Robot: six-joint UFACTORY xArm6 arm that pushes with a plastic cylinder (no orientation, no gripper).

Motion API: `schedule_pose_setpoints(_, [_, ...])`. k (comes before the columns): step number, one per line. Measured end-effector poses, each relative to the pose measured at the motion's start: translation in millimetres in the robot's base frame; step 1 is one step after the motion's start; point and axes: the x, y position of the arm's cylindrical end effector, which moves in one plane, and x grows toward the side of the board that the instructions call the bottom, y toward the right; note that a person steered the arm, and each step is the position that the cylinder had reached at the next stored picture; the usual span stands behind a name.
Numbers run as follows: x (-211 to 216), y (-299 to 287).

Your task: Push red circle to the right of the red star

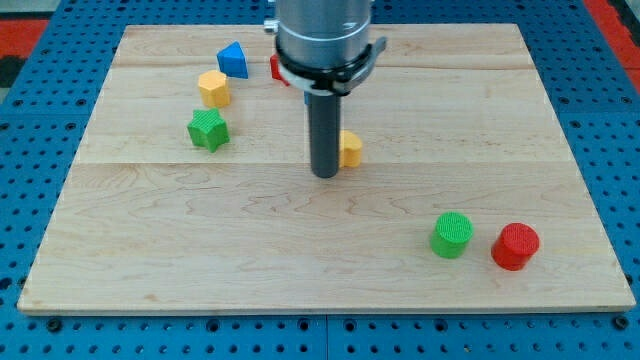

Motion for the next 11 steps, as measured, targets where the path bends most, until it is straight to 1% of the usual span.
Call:
schedule_pose_setpoints(1, [-22.3, 39.0])
schedule_pose_setpoints(2, [-32.7, 67.8])
schedule_pose_setpoints(3, [-56.8, 68.6])
schedule_pose_setpoints(4, [-55.6, 67.3])
schedule_pose_setpoints(5, [-3.3, 133.3])
schedule_pose_setpoints(6, [72.8, 185.8])
schedule_pose_setpoints(7, [128.7, 236.3])
schedule_pose_setpoints(8, [156.1, 250.9])
schedule_pose_setpoints(9, [168.7, 184.7])
schedule_pose_setpoints(10, [134.2, 181.8])
schedule_pose_setpoints(11, [91.0, 191.8])
